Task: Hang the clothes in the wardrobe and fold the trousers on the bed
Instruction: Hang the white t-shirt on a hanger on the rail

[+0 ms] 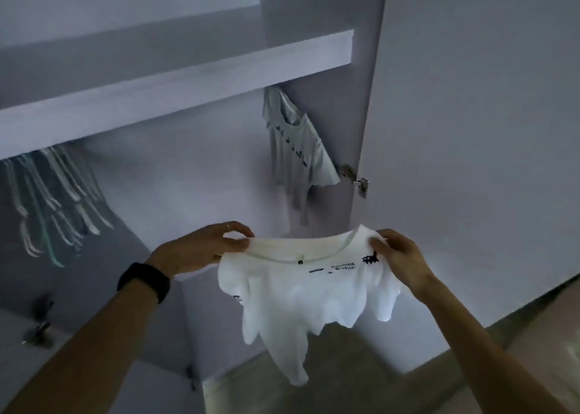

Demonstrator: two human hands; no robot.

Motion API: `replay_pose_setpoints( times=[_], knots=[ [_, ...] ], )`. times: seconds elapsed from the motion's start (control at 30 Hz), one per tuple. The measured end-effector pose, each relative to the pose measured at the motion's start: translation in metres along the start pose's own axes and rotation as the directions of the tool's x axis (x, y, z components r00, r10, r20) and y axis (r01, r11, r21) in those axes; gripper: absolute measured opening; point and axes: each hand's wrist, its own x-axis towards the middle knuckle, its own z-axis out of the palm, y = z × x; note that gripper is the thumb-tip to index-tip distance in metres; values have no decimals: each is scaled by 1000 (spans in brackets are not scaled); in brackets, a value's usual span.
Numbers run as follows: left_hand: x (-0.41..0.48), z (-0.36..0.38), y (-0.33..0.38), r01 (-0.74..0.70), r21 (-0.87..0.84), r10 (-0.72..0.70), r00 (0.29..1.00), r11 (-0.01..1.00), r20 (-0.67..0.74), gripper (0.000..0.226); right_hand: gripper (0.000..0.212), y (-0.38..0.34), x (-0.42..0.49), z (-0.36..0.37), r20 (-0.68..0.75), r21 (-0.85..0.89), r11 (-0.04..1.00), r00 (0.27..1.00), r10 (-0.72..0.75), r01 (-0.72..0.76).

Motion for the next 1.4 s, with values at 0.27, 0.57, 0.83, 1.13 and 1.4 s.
replay_pose_setpoints(
  times=[0.27, 0.57, 0.83, 1.13, 1.4],
  knots=[
    [-63, 16, -13, 159, 41, -147, 967, 986, -209, 43, 14, -25, 60, 16, 192, -182, 955, 961, -201, 236],
    [-120, 36, -41, 142, 243, 147, 481, 960, -864, 20, 18, -72, 58, 83, 310, -116, 816, 801, -513, 567],
    [-164, 21, -66, 341, 299, 213, 267, 891, -940, 12, 14, -106, 58, 129, 451, -213, 700, 704, -549, 682],
    [-198, 13, -60, 387, 254, 222, 126, 886, -967, 16, 13, -141, 73, 168, 748, -12, 946, 631, -206, 324],
    [-207, 40, -68, 547, 170, 245, -68, 820, -967, 22, 13, -154, 75, 226, 819, 8, 826, 470, -328, 563]
  ],
)
